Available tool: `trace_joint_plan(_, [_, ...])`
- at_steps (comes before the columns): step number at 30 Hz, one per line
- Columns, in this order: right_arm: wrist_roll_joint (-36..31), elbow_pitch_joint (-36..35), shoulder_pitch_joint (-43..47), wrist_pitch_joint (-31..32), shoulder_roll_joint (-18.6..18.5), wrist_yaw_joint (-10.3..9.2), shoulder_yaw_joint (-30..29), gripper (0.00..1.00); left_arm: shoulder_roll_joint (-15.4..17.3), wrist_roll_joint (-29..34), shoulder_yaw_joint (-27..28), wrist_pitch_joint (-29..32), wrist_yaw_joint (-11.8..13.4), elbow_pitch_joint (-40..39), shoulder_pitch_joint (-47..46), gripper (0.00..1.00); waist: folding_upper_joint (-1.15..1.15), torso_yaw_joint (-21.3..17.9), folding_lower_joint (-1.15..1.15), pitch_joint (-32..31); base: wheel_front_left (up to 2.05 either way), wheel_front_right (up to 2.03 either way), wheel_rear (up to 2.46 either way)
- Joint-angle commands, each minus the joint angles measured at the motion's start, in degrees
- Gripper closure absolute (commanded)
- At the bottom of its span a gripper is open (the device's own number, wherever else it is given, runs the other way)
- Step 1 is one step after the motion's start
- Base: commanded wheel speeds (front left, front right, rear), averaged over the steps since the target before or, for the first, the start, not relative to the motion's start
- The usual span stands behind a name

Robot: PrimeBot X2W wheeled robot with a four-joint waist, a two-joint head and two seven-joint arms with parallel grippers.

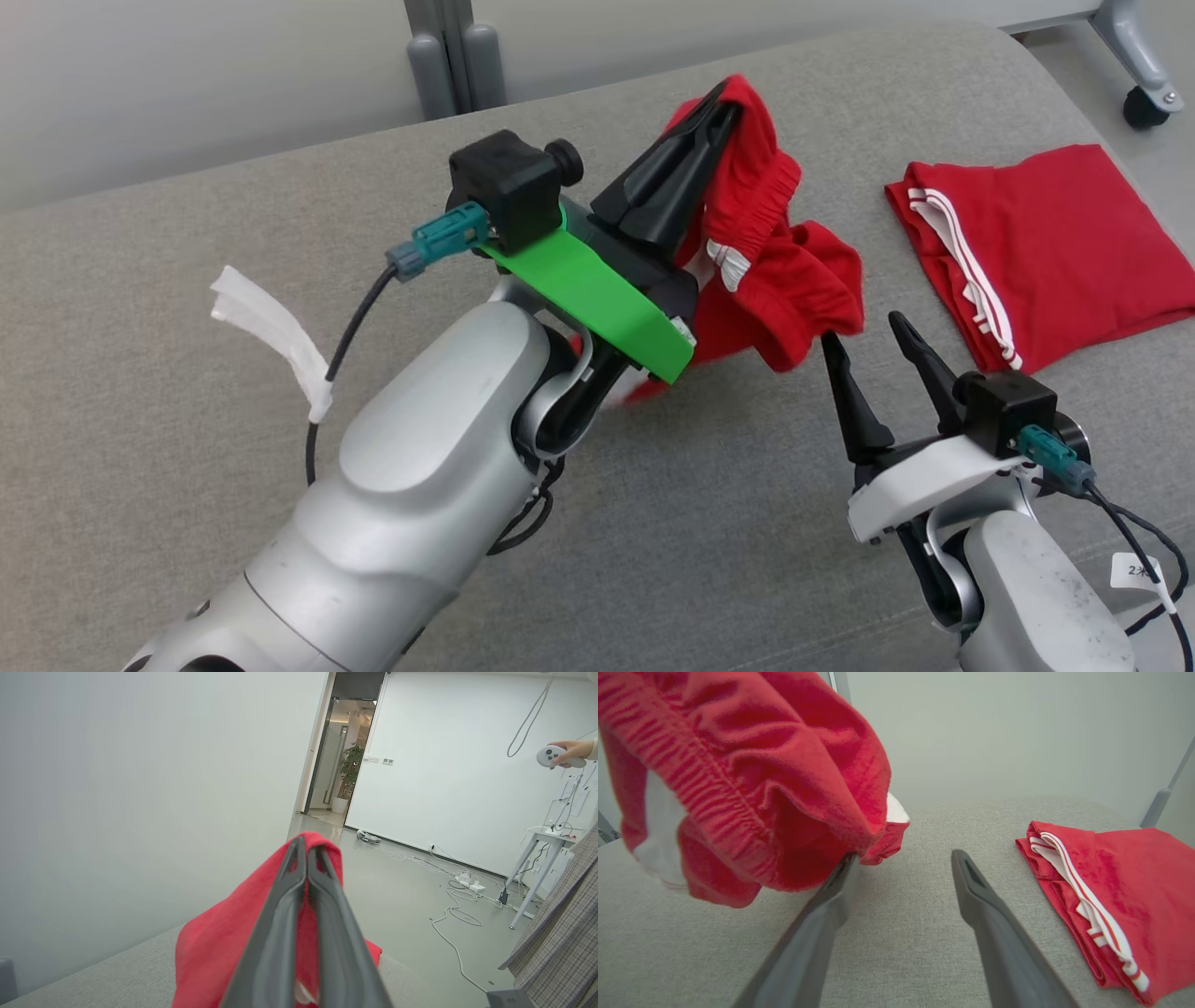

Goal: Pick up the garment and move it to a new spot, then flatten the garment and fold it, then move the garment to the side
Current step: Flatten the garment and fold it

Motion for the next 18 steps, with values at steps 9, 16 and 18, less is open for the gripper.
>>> trace_joint_plan(9, [-0.2, -0.6, 1.1, 0.6, 0.4, -0.11, 0.3, 0.00, 3.7, 0.8, 2.8, -0.5, 5.9, 2.5, 2.9, 1.00, 0.00, 2.3, 0.00, -1.6, 0.00, 0.00, 0.00])
trace_joint_plan(16, [0.3, -0.5, 0.7, 0.5, 0.3, -0.11, 0.6, 0.00, 7.5, -0.1, 5.4, 0.6, 13.7, 18.4, 7.3, 0.00, 0.00, 2.2, 0.00, -1.4, 0.00, 0.00, 0.00])
trace_joint_plan(18, [0.3, -0.5, 1.0, 0.4, 0.0, -0.11, 0.4, 0.00, 8.5, -0.4, 6.0, 0.6, 15.1, 21.7, 8.4, 0.00, 0.00, 2.4, 0.00, -1.3, 0.00, 0.00, 0.00])
